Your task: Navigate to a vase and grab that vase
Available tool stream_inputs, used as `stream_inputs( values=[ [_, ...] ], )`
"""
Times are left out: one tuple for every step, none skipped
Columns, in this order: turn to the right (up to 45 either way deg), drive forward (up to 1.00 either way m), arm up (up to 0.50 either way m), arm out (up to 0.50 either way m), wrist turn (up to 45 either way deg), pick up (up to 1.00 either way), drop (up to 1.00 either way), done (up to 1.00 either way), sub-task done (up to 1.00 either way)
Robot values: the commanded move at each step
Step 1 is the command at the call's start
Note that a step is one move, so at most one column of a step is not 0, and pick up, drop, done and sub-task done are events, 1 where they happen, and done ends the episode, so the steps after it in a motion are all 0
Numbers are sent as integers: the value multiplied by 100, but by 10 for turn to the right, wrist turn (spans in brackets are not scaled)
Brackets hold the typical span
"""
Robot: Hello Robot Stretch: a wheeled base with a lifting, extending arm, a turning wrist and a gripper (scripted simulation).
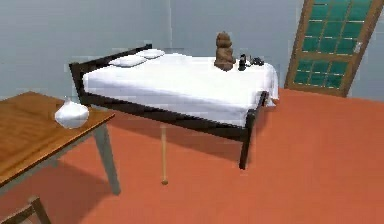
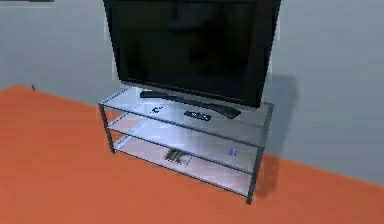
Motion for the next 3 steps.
stream_inputs(
  values=[
    [0, 15, 0, 0, 0, 0, 0, 0, 0],
    [-450, 0, 0, 0, 0, 0, 0, 0, 0],
    [-450, 0, 0, 0, 0, 0, 0, 0, 0]
  ],
)
